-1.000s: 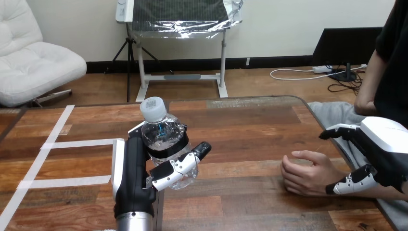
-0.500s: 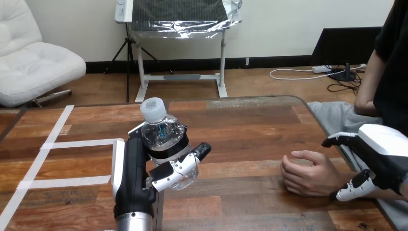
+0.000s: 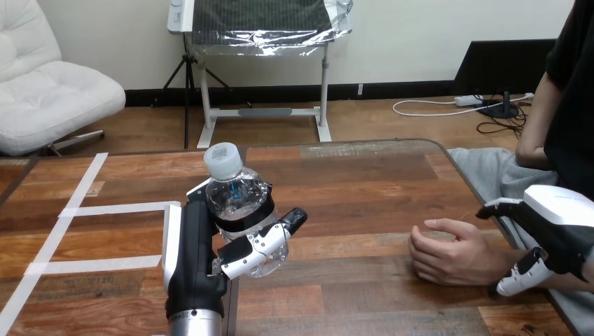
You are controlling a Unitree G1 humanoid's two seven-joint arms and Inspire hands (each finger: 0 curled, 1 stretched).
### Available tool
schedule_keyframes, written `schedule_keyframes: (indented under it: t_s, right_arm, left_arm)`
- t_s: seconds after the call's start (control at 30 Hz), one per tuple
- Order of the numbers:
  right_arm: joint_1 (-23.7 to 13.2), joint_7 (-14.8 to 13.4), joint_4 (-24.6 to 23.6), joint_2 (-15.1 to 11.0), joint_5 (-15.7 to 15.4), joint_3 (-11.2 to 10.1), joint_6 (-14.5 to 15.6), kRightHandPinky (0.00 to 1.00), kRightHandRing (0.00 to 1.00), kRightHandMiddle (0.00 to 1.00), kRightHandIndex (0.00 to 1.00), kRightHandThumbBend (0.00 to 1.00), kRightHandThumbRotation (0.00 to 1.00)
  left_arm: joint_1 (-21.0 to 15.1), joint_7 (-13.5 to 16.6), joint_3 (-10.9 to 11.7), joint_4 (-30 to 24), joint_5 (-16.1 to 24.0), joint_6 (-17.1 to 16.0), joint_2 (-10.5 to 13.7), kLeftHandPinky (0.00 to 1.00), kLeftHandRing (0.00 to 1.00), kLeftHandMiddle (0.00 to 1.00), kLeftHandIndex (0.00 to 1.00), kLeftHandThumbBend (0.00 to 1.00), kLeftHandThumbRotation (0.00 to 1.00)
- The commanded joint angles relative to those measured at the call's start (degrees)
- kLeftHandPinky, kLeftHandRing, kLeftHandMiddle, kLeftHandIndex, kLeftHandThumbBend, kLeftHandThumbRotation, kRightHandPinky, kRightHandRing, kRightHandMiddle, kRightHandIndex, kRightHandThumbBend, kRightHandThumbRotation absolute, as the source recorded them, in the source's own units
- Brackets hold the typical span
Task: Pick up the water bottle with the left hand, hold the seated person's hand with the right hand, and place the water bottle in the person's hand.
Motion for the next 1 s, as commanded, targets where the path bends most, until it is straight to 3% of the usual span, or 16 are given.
schedule_keyframes:
  t_s: [0.0, 0.33, 0.97]
  right_arm:
    - [-4.9, 0.3, 0.6, -2.6, -0.7, 0.8, 0.3, 0.85, 0.9, 0.89, 0.85, 0.79, 0.0]
    - [-6.0, 1.5, 2.2, -2.9, -0.7, 1.6, 0.6, 0.84, 0.89, 0.89, 0.84, 0.78, 0.0]
    - [-9.0, 3.6, 5.6, -3.7, -2.2, 5.0, 2.6, 0.82, 0.88, 0.89, 0.84, 0.75, 0.0]
  left_arm:
    - [-2.3, 0.2, 0.0, -2.0, 0.2, -1.9, -1.3, 0.35, 0.39, 0.44, 0.45, 0.67, 0.0]
    - [-2.2, -0.1, 0.0, -2.1, -0.4, -1.8, -1.5, 0.35, 0.39, 0.43, 0.45, 0.67, 0.0]
    - [-2.2, 0.2, -0.1, -2.2, 0.1, -1.8, -1.5, 0.35, 0.39, 0.44, 0.45, 0.67, 0.0]
